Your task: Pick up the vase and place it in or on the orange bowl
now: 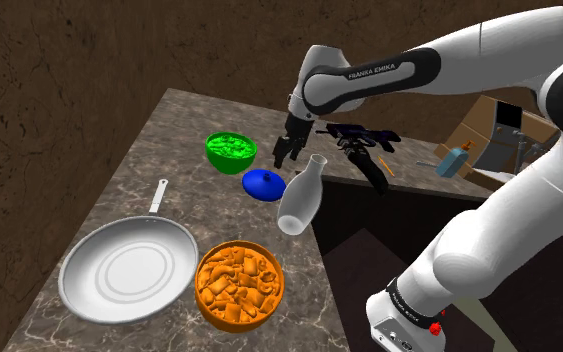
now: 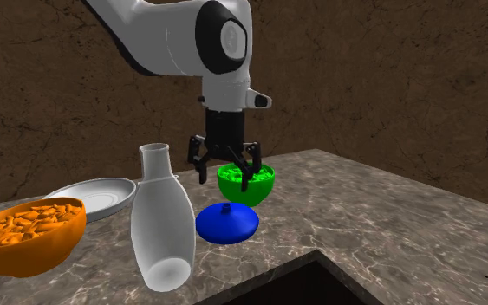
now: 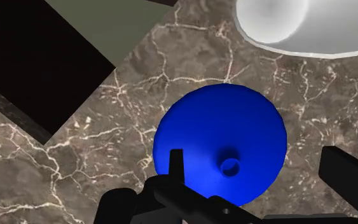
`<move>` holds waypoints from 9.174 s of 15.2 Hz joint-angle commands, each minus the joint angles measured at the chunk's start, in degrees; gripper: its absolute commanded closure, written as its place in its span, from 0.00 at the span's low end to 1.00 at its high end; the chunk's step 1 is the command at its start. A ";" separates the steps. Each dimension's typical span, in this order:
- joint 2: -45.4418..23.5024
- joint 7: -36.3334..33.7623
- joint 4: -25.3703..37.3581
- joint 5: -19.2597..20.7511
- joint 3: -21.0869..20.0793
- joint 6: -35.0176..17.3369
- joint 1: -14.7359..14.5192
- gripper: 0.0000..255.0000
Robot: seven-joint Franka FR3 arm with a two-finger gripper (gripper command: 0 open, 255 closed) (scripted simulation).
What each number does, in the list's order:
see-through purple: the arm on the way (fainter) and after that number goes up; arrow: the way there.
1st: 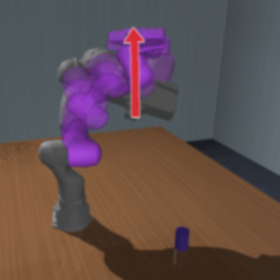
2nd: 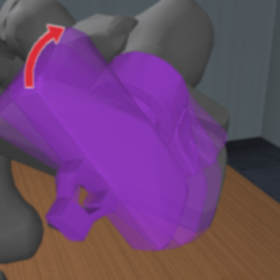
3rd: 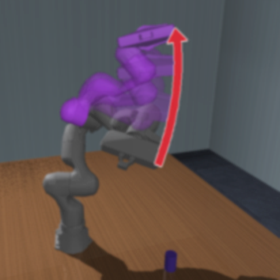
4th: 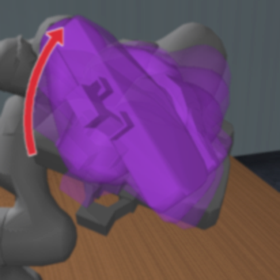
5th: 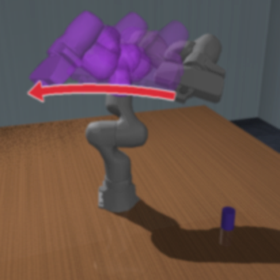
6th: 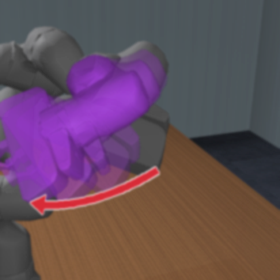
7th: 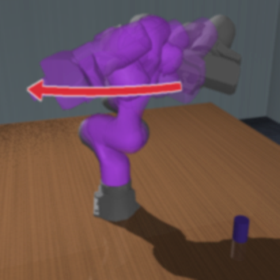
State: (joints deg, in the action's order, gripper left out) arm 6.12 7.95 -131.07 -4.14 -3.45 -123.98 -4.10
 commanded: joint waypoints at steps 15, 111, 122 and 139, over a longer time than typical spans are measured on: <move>-11.96 -0.01 3.80 -0.57 -0.73 -9.68 -0.76 0.00; 13.55 -38.07 -3.71 -10.22 -27.54 3.94 -16.95 1.00; 12.84 -37.98 -5.42 -10.26 -27.90 1.56 -16.95 0.00; 15.65 -37.64 -0.45 -10.29 -26.23 9.26 -16.94 0.00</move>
